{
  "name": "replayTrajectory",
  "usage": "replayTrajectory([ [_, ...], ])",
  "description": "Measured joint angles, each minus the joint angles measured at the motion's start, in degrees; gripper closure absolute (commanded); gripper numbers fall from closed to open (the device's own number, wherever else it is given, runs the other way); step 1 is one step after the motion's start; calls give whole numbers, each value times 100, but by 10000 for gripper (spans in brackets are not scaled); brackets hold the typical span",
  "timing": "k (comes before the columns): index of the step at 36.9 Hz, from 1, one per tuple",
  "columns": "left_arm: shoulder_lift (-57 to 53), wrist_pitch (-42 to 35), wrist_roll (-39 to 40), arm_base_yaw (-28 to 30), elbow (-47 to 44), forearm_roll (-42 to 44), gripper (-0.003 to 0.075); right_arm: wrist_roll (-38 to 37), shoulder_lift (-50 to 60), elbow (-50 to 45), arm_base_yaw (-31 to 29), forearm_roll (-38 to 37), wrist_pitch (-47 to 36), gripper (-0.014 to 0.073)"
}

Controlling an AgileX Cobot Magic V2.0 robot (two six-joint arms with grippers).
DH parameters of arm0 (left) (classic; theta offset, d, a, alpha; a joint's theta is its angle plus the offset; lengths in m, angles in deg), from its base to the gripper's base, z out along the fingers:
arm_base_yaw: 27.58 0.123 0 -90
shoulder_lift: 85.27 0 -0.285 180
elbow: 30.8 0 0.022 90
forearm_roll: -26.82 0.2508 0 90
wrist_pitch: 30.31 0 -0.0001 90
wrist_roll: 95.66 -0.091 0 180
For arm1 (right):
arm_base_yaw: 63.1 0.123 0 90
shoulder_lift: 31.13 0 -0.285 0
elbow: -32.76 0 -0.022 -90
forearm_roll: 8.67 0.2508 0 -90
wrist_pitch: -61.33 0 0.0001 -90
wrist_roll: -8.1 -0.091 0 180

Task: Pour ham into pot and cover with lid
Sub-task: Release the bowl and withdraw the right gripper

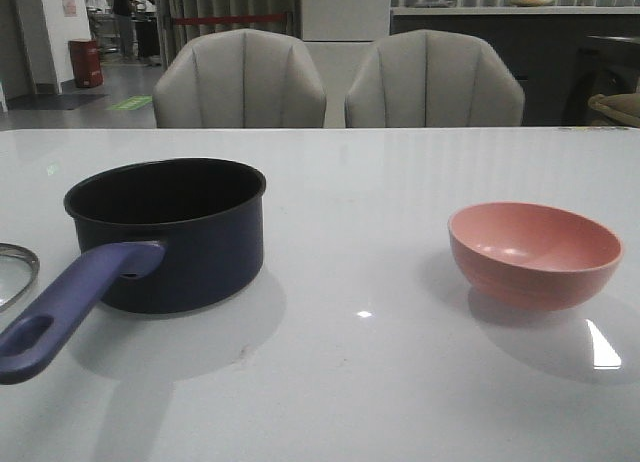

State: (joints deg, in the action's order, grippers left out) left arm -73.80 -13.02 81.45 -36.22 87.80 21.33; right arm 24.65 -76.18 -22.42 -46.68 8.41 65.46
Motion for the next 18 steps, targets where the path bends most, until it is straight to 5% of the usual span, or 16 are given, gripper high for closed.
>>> replayTrajectory([
  [7,0,0,0,0,-23,0,168,-43,1006,-910,13,26,-507,193],
  [12,0,-11,0,0,-64,0,168,-56,1337,-1239,22,35,-549,464],
  [18,88,-22,0,0,-64,0,167,-56,1393,-1318,22,50,-608,425],
])
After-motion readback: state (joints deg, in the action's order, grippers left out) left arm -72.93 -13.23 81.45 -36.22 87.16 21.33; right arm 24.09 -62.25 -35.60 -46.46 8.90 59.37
